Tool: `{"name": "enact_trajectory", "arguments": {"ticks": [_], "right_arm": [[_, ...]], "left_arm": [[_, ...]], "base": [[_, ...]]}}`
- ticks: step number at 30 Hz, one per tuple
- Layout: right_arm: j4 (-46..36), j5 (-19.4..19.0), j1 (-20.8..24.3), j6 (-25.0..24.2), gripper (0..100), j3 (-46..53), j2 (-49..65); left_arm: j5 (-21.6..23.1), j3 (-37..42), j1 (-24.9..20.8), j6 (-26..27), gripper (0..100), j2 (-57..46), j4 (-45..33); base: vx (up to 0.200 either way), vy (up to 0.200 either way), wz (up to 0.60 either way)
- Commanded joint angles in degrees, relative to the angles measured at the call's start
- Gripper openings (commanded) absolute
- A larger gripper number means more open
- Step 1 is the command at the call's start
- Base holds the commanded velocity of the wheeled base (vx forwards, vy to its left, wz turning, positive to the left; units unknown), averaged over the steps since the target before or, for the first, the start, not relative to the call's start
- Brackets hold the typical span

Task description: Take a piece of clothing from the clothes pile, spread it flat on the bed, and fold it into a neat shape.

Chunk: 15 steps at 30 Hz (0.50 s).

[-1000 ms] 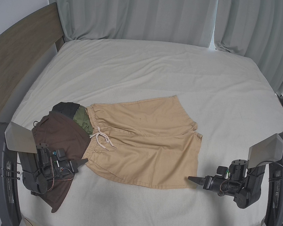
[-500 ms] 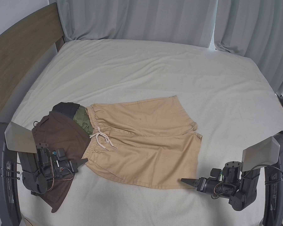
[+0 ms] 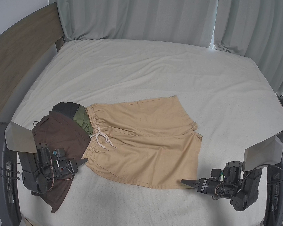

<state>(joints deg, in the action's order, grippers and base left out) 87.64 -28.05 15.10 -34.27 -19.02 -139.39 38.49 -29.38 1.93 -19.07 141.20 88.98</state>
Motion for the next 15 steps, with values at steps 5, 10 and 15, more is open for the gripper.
{"name": "enact_trajectory", "arguments": {"ticks": [5,10,15], "right_arm": [[0.52,0.1,-0.43,0.08,100,-0.23,0.7],[0.52,0.1,-0.51,0.08,0,-0.41,0.43],[0.52,0.45,-0.6,0.52,0,-0.41,-0.18]], "left_arm": [[0.01,-0.15,0.1,-0.01,0,0.04,0.32],[0.01,-0.24,0.1,-0.01,0,0.04,0.32],[0.01,-0.24,0.1,-0.01,0,0.21,0.32]], "base": [[0.0,0.0,0.0],[0.0,0.0,0.0],[0.0,0.0,0.0]]}}
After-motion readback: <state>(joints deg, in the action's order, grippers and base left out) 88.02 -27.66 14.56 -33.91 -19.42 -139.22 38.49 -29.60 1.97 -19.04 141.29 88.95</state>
